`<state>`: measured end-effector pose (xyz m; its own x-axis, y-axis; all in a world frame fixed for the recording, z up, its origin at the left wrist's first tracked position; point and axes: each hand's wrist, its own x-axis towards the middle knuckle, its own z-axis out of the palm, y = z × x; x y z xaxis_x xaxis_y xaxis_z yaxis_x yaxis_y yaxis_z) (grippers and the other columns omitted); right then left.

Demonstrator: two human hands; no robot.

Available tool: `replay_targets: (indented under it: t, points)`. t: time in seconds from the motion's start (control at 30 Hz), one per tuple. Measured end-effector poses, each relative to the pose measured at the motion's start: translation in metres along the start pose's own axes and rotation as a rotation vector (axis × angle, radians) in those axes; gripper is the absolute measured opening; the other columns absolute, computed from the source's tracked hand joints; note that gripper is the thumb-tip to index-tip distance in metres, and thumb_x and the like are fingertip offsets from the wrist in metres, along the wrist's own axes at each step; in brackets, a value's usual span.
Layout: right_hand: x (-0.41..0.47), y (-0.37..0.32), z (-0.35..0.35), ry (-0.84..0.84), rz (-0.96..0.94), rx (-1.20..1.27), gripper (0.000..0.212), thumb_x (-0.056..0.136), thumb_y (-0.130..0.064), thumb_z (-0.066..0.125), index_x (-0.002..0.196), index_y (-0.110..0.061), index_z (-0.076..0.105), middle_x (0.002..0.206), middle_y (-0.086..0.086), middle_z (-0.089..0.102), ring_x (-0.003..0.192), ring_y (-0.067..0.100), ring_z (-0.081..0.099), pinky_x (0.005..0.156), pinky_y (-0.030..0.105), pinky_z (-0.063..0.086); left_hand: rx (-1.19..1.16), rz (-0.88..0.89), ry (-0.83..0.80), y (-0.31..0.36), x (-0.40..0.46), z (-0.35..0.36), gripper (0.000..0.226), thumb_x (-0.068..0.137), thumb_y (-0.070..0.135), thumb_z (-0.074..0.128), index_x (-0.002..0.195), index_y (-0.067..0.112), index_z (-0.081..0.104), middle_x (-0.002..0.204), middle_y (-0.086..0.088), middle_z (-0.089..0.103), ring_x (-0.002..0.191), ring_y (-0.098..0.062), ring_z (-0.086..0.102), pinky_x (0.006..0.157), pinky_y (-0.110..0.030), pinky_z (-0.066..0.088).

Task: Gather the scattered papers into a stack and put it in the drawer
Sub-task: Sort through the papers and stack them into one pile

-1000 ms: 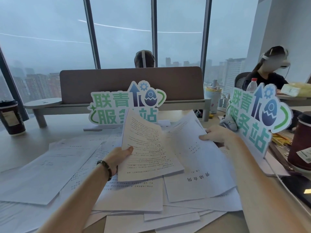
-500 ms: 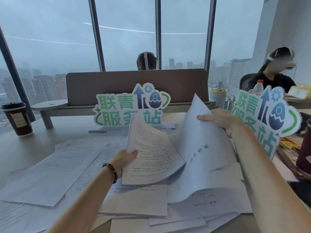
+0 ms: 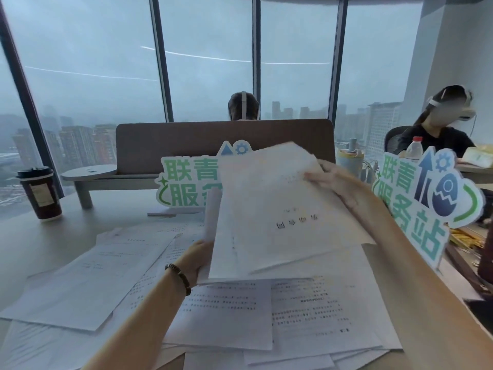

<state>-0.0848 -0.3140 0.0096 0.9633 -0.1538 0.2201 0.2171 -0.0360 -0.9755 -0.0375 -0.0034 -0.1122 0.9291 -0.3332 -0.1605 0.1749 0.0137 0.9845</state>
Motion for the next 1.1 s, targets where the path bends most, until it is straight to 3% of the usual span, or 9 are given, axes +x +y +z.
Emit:
replay_targets:
  t: [0.1, 0.17, 0.23, 0.33, 0.47, 0.57, 0.7, 0.83, 1.1]
  points:
    - [-0.001, 0.033, -0.005, 0.055, 0.121, -0.080, 0.044, 0.081, -0.007, 0.077, 0.123, -0.010, 0.065, 0.108, 0.009, 0.075, 0.094, 0.028, 0.074, 0.080, 0.040, 0.059, -0.058, 0.027, -0.036, 0.004, 0.001, 0.001, 0.045, 0.087, 0.052, 0.056, 0.114, 0.018, 0.065, 0.099, -0.001, 0.077, 0.088, -0.017, 0.075, 0.070, -0.029, 0.059]
    - [-0.003, 0.056, -0.008, 0.088, 0.184, -0.120, 0.049, 0.078, -0.008, 0.080, 0.124, -0.009, 0.065, 0.111, 0.009, 0.074, 0.097, 0.028, 0.073, 0.088, 0.043, 0.057, -0.046, 0.075, -0.053, 0.007, -0.002, 0.003, 0.050, 0.088, 0.061, 0.049, 0.123, 0.027, 0.061, 0.116, 0.001, 0.072, 0.106, -0.020, 0.070, 0.090, -0.036, 0.055]
    - [-0.001, 0.076, -0.008, 0.117, 0.243, -0.096, 0.059, 0.073, -0.006, 0.083, 0.128, -0.007, 0.061, 0.113, 0.011, 0.073, 0.099, 0.031, 0.072, 0.092, 0.048, 0.055, -0.079, 0.101, -0.063, 0.007, -0.005, 0.006, 0.044, 0.091, 0.052, 0.056, 0.124, 0.023, 0.062, 0.117, -0.005, 0.072, 0.102, -0.026, 0.071, 0.090, -0.044, 0.056]
    - [-0.006, 0.090, 0.008, 0.161, 0.297, -0.047, 0.034, 0.082, 0.001, 0.073, 0.115, -0.005, 0.065, 0.105, 0.015, 0.074, 0.092, 0.034, 0.071, 0.080, 0.048, 0.058, -0.078, 0.113, -0.074, 0.004, -0.010, 0.012, 0.033, 0.092, 0.028, 0.062, 0.118, 0.009, 0.065, 0.108, -0.015, 0.074, 0.089, -0.031, 0.074, 0.071, -0.040, 0.062]
    - [-0.019, 0.105, 0.037, 0.179, 0.327, 0.010, 0.016, 0.092, -0.006, 0.065, 0.107, -0.005, 0.069, 0.101, 0.013, 0.075, 0.094, 0.030, 0.071, 0.093, 0.048, 0.055, -0.044, 0.091, -0.073, 0.000, -0.011, 0.014, 0.034, 0.089, 0.016, 0.066, 0.119, -0.001, 0.065, 0.110, -0.020, 0.072, 0.101, -0.037, 0.070, 0.086, -0.049, 0.057]
    - [-0.025, 0.107, 0.047, 0.085, 0.379, 0.038, 0.017, 0.092, -0.008, 0.065, 0.109, -0.006, 0.068, 0.107, 0.014, 0.074, 0.100, 0.031, 0.070, 0.096, 0.047, 0.053, -0.032, 0.087, -0.070, 0.001, -0.013, 0.014, 0.027, 0.091, 0.013, 0.064, 0.115, 0.003, 0.066, 0.104, -0.015, 0.075, 0.092, -0.030, 0.073, 0.074, -0.041, 0.061]
    - [-0.024, 0.098, 0.049, 0.137, 0.269, -0.043, 0.023, 0.088, 0.004, 0.062, 0.108, -0.005, 0.067, 0.103, 0.015, 0.074, 0.092, 0.031, 0.071, 0.084, 0.042, 0.058, -0.045, 0.057, -0.078, 0.003, -0.014, 0.013, 0.029, 0.092, 0.012, 0.063, 0.119, 0.004, 0.064, 0.111, -0.018, 0.072, 0.102, -0.036, 0.069, 0.086, -0.048, 0.057]
    - [-0.028, 0.083, 0.055, 0.193, 0.056, -0.128, 0.017, 0.090, -0.008, 0.065, 0.107, -0.009, 0.067, 0.100, 0.009, 0.075, 0.090, 0.029, 0.073, 0.082, 0.048, 0.060, -0.068, 0.114, 0.006, 0.013, -0.017, 0.017, 0.030, 0.092, 0.011, 0.063, 0.120, 0.003, 0.062, 0.112, -0.019, 0.071, 0.103, -0.039, 0.068, 0.091, -0.056, 0.053]
    - [-0.049, 0.050, 0.074, 0.345, -0.376, -0.217, 0.009, 0.094, -0.028, 0.065, 0.100, -0.023, 0.060, 0.094, -0.005, 0.071, 0.087, 0.018, 0.070, 0.076, 0.045, 0.060, 0.037, 0.586, 0.187, 0.032, -0.028, 0.027, 0.014, 0.095, 0.012, 0.059, 0.102, 0.018, 0.070, 0.093, 0.003, 0.076, 0.084, -0.013, 0.073, 0.068, -0.029, 0.059]
